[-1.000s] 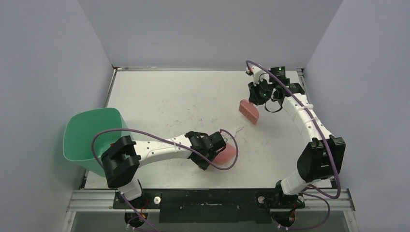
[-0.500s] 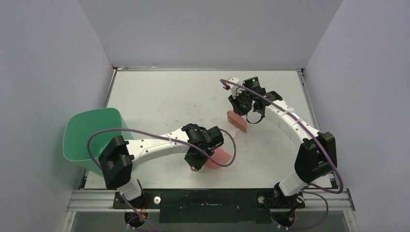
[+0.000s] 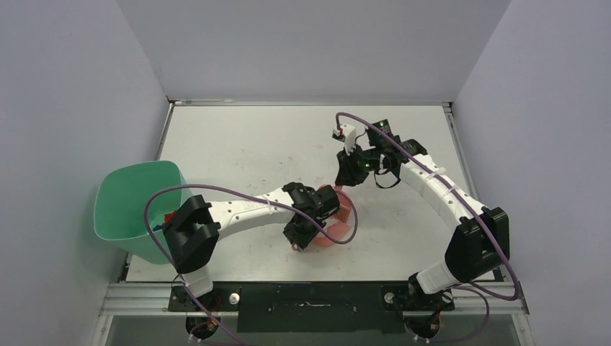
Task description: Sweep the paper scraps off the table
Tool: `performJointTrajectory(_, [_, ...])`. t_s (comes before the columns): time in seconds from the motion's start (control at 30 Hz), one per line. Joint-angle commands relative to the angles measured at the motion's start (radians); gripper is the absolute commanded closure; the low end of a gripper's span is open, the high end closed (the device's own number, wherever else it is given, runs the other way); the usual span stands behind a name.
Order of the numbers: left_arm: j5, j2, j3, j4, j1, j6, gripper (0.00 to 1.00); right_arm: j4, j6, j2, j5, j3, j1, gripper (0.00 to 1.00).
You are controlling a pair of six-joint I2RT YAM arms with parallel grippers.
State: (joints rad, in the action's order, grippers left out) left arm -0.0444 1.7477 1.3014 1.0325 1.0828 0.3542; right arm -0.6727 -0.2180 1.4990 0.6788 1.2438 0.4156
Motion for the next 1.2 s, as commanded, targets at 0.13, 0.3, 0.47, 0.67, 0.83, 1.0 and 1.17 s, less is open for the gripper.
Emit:
performJointTrajectory(0.13, [-0.061,-0.138,-0.087,-0.183,0.006,0.001,1.0,-0.153,-0.027,-0.117,0.028,0.221,-0.081,0.95])
performJointTrajectory(0.3, [-0.115,-0.211,-0.175,-0.275,0.005,0.027,1.0,-0.167,-0.058,-0.167,0.014,0.234,-0.149,0.95])
performJointTrajectory(0.47, [-0.178,-0.3,-0.206,-0.305,0.027,0.066,1.0,-0.049,-0.032,-0.245,-0.078,0.121,-0.254,0.95])
performJointTrajectory(0.67, [-0.225,-0.331,-0.137,-0.21,-0.003,0.086,1.0,0.021,-0.04,-0.336,-0.181,0.008,-0.316,0.95])
performJointTrajectory(0.83, [-0.237,-0.414,-0.117,-0.155,-0.006,0.124,1.0,0.07,-0.048,-0.413,-0.226,-0.099,-0.318,0.95])
performJointTrajectory(1.0, [-0.281,-0.489,-0.06,-0.06,-0.005,0.188,1.0,0.152,-0.057,-0.445,-0.229,-0.213,-0.318,0.95])
performJointTrajectory(1.17, [-0.316,-0.582,-0.02,0.013,-0.006,0.248,1.0,0.269,-0.037,-0.439,-0.217,-0.306,-0.319,0.95])
